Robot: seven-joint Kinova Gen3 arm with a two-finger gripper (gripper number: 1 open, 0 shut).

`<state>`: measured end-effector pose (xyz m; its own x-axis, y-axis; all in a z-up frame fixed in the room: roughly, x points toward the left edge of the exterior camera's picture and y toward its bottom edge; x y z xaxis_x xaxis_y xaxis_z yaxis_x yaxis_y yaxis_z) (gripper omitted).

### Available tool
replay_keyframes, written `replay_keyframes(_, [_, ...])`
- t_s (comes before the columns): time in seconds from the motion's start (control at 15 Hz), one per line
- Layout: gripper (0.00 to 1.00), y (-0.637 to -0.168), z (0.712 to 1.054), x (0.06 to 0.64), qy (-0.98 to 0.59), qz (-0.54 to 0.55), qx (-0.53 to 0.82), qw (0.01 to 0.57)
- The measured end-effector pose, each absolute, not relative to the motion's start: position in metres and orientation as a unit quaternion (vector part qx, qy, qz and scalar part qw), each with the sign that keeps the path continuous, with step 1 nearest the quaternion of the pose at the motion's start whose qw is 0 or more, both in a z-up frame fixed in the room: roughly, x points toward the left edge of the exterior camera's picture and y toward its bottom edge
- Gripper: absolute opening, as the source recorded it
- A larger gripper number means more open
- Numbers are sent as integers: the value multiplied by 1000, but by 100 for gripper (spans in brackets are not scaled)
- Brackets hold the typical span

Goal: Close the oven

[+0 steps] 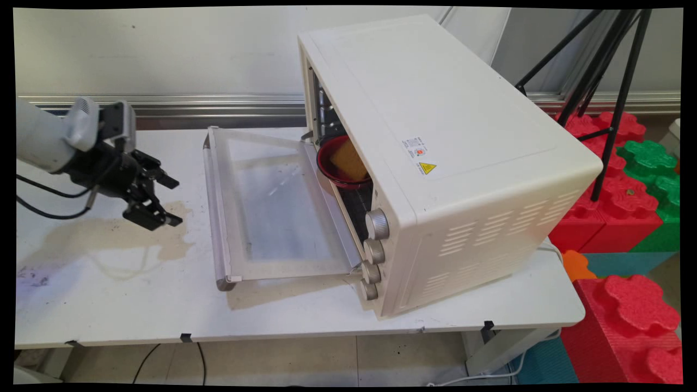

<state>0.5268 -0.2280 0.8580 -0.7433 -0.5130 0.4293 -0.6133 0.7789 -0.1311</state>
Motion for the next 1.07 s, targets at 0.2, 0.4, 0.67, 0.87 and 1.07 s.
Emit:
replay_keyframes(0.2, [100,-234,842,522,-925,132,305,187])
replay_keyframes(0.4, [0,-238,830,517,-925,132,305,187])
replay_keyframes(0.67, [0,-245,817,507,-922,137,305,194])
replay_keyframes(0.87, [0,-249,812,499,-919,140,304,207])
replay_keyframes(1.07, [0,-252,809,492,-917,142,303,219])
